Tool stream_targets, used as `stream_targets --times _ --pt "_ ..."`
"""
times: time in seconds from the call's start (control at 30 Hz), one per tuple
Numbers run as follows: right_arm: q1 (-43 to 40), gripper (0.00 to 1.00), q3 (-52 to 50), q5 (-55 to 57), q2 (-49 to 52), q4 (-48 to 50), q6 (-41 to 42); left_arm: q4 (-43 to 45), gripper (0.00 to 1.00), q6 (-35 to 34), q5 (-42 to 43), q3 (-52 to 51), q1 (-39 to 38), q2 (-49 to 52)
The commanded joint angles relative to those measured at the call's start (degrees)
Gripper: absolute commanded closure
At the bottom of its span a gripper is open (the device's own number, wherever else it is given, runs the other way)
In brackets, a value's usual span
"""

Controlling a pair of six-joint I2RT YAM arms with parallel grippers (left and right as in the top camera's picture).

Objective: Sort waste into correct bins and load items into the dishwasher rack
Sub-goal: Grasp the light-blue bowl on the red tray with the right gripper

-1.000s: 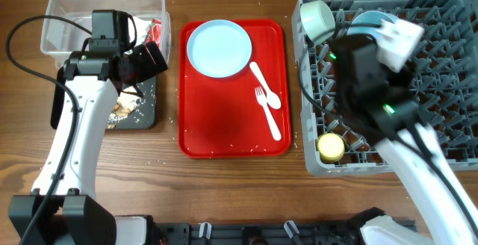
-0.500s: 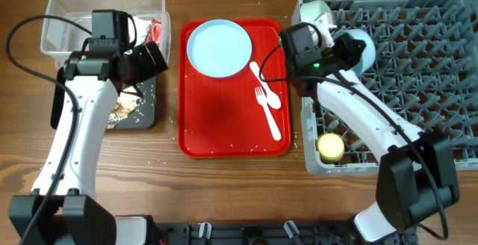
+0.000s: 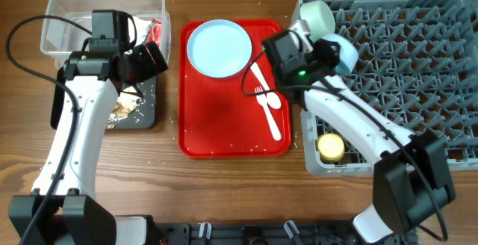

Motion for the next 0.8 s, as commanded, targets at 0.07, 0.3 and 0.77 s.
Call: stream_targets --times 0.07,0.3,0.77 --pt "2.9 0.25 0.3 -3.5 0.1 0.6 0.3 0.1 0.0 -0.2 0.0 0.9 0.3 0.3" --pt "2.9 0.05 1.1 -14.7 -2.2 8.8 3.7 0.1 0.0 -0.2 0.0 0.9 0.3 0.3" --pt "3.8 0.01 2.8 -73.4 -4.1 7.2 41.0 0.1 0.0 -0.2 0.0 0.9 0.3 0.3"
